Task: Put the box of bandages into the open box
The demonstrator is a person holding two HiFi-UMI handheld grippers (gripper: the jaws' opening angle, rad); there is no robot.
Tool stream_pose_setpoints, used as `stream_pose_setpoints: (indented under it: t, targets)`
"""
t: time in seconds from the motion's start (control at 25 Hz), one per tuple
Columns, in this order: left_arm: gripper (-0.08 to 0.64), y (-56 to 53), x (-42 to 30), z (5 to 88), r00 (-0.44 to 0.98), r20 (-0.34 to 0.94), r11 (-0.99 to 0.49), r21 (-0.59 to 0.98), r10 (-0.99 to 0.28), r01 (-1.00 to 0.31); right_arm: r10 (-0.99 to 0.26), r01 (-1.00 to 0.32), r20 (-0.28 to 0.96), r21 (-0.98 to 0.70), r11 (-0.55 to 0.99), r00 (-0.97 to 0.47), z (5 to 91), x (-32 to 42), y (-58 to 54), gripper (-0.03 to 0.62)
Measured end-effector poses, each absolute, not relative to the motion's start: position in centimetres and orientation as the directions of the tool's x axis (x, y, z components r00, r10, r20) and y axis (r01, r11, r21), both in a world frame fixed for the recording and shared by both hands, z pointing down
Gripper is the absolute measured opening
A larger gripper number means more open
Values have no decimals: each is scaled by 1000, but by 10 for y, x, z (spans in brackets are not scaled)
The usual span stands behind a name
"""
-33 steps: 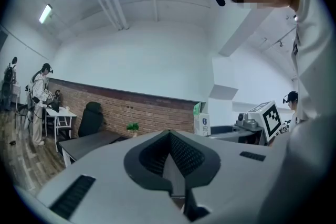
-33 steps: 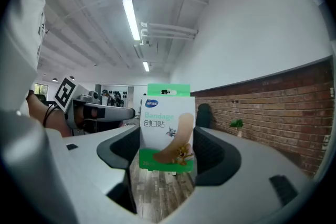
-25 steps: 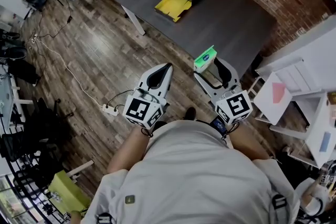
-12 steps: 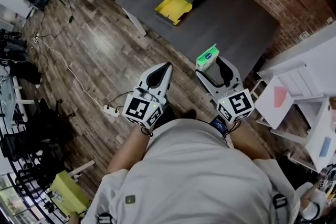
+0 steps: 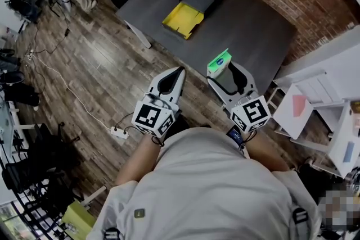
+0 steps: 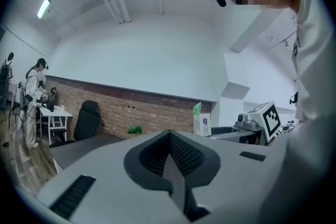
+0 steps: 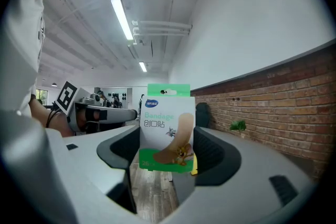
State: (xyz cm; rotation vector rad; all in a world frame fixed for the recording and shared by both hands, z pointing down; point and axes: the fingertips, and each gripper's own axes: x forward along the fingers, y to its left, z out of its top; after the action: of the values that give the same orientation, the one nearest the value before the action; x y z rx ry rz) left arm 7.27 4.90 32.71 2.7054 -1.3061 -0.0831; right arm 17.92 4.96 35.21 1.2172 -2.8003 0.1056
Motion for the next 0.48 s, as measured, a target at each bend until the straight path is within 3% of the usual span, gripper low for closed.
stream_pose_setpoints:
  t: [0.48]
  targets:
    - [15,-51,-17,325,682,0,-671,178,-732,-720,-755,-763,128,-19,646,-643,344,81,-44,310]
